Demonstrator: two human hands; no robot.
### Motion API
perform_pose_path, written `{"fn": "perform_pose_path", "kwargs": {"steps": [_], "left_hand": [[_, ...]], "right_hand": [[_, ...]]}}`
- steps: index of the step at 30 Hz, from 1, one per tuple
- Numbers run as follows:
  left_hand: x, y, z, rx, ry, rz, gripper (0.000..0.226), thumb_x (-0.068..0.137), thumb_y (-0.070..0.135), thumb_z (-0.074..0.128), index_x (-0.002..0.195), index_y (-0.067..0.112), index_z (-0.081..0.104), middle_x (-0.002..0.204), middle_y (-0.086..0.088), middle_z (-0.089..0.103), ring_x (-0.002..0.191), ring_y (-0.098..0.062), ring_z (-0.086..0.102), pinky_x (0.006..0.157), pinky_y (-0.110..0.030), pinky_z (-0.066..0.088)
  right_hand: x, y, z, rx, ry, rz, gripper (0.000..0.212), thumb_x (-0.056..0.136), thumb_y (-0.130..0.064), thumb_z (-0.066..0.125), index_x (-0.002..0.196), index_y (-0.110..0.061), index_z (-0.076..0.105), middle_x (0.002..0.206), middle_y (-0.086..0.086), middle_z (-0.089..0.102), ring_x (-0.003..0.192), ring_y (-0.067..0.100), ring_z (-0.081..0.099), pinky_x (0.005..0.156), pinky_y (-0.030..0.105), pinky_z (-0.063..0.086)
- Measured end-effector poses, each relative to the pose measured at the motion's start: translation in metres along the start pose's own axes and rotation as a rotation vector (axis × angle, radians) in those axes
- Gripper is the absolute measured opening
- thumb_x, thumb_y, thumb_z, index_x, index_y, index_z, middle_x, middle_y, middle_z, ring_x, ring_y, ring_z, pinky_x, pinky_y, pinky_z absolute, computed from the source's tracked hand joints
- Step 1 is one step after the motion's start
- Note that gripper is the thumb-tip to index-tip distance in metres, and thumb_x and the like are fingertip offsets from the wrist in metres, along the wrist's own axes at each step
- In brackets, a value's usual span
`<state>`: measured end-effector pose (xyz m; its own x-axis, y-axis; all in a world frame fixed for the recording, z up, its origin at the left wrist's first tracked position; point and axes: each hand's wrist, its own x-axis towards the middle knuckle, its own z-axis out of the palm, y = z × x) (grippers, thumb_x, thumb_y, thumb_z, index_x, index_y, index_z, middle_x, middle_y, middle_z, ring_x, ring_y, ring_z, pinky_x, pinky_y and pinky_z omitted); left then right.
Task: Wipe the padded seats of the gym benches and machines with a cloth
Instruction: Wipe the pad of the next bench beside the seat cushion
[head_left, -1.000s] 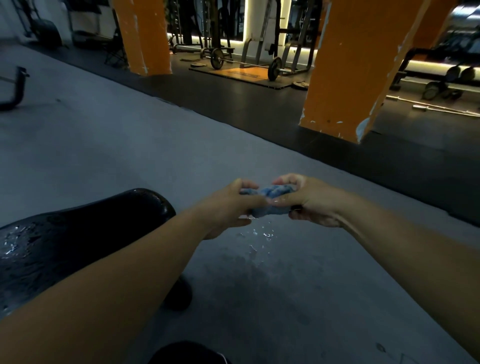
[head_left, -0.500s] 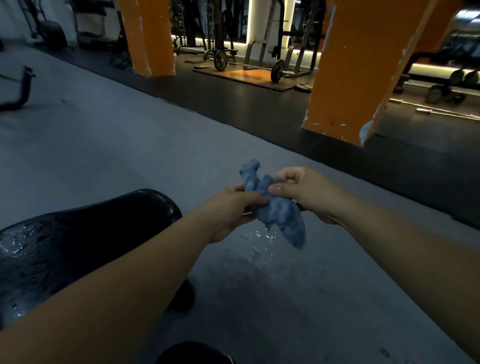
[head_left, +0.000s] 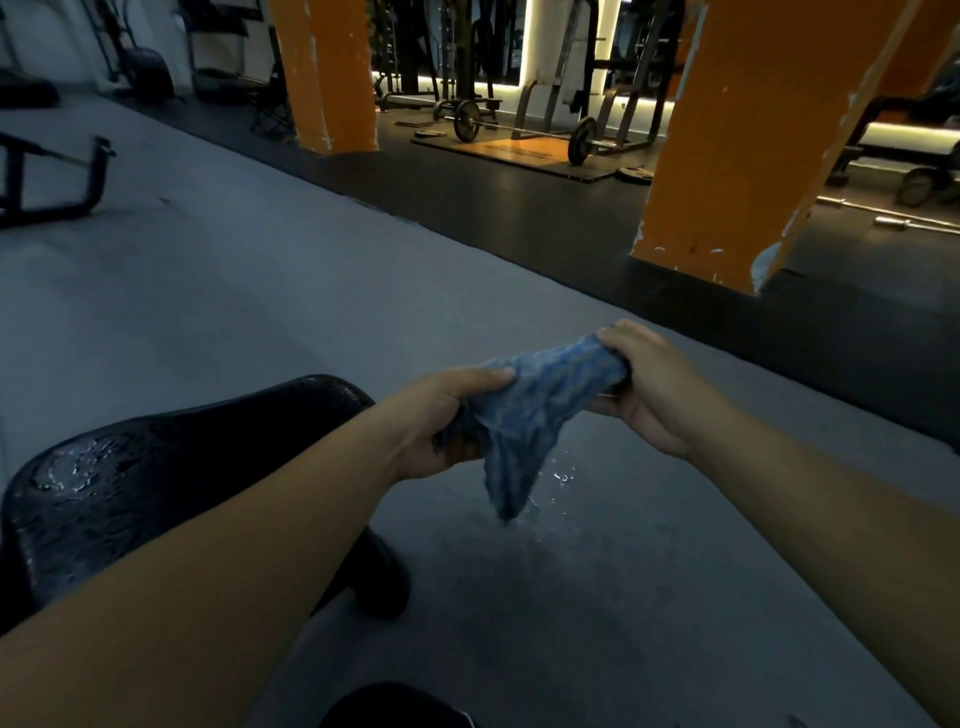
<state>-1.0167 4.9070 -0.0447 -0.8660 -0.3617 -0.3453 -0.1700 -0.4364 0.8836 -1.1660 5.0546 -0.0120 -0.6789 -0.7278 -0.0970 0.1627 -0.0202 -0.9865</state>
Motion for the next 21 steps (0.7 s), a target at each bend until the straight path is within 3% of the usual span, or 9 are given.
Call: {"fn": "perform_pose_path", "kwargs": {"steps": [5,7,9,11,14,16,18,20,21], "left_hand": [[0.003,-0.002,-0.003,0.041,0.016,0.081,0.036,0.095,0.027,0.061,0.128,0.011,0.062,0.123,-0.011,0.069,0.113,-0.027,0.066,0.094,-0.04,0.054],[0.006,-0.002,-0.001,0.15,0.044,0.155,0.037,0.097,0.028,0.06,0.124,0.003,0.061,0.122,-0.017,0.068,0.109,-0.026,0.066,0.092,-0.039,0.051],[0.007,-0.001,0.002,0.199,0.084,0.248,0.03,0.099,0.027,0.056,0.115,0.004,0.065,0.113,-0.015,0.07,0.101,-0.024,0.064,0.09,-0.037,0.049],[0.007,0.0,0.004,0.16,0.12,0.317,0.019,0.1,0.024,0.055,0.099,0.011,0.069,0.097,-0.008,0.072,0.093,-0.021,0.063,0.087,-0.034,0.051],[0.008,-0.003,-0.003,0.175,0.124,0.333,0.013,0.1,0.021,0.058,0.098,0.015,0.07,0.098,-0.006,0.073,0.095,-0.022,0.066,0.095,-0.04,0.051],[0.009,-0.006,-0.012,0.224,0.148,0.311,0.017,0.096,0.021,0.064,0.112,0.014,0.066,0.11,-0.009,0.073,0.101,-0.025,0.069,0.097,-0.044,0.051],[0.009,-0.006,-0.019,0.27,0.246,0.277,0.04,0.087,0.023,0.075,0.123,0.017,0.057,0.118,-0.014,0.069,0.102,-0.028,0.069,0.096,-0.046,0.054],[0.009,-0.005,-0.027,0.371,0.335,0.28,0.064,0.084,0.023,0.08,0.135,0.021,0.043,0.117,-0.01,0.064,0.1,-0.023,0.067,0.092,-0.039,0.054],[0.007,-0.003,-0.029,0.416,0.331,0.289,0.076,0.083,0.019,0.08,0.144,0.024,0.035,0.115,-0.005,0.061,0.099,-0.019,0.065,0.085,-0.033,0.054]], "right_hand": [[0.006,0.003,0.0,0.032,0.072,0.166,0.018,0.102,-0.03,0.055,0.087,-0.021,0.055,0.07,0.003,0.056,0.052,0.008,0.051,0.036,0.015,0.042],[0.003,0.005,-0.001,0.26,0.12,0.245,0.024,0.1,-0.037,0.057,0.089,-0.016,0.059,0.066,0.003,0.06,0.046,0.006,0.054,0.035,0.014,0.041],[-0.003,0.018,-0.004,0.445,0.062,0.297,0.043,0.097,-0.053,0.053,0.095,-0.012,0.065,0.07,0.003,0.067,0.058,0.009,0.061,0.054,0.02,0.051],[-0.016,0.047,-0.005,0.325,-0.105,0.376,0.051,0.095,-0.062,0.045,0.098,-0.015,0.066,0.083,0.003,0.072,0.083,0.013,0.064,0.084,0.029,0.044],[-0.019,0.062,0.0,0.191,-0.23,0.39,0.024,0.088,-0.038,0.063,0.107,-0.025,0.064,0.111,0.0,0.068,0.1,0.013,0.061,0.098,0.035,0.033],[-0.009,0.055,0.002,0.243,-0.153,0.306,0.019,0.086,-0.027,0.067,0.105,-0.025,0.065,0.102,-0.001,0.068,0.089,0.011,0.061,0.09,0.031,0.039],[0.001,0.046,0.008,0.217,-0.053,0.24,0.006,0.093,-0.019,0.064,0.097,-0.022,0.063,0.09,0.001,0.068,0.077,0.011,0.063,0.08,0.027,0.046],[0.006,0.044,0.013,0.057,0.024,0.187,0.017,0.094,-0.011,0.064,0.108,-0.019,0.058,0.095,0.006,0.067,0.074,0.012,0.062,0.073,0.025,0.051],[0.007,0.043,0.015,-0.002,0.023,0.156,0.037,0.093,-0.007,0.066,0.124,-0.02,0.052,0.101,0.008,0.067,0.078,0.013,0.063,0.073,0.026,0.051]]}}
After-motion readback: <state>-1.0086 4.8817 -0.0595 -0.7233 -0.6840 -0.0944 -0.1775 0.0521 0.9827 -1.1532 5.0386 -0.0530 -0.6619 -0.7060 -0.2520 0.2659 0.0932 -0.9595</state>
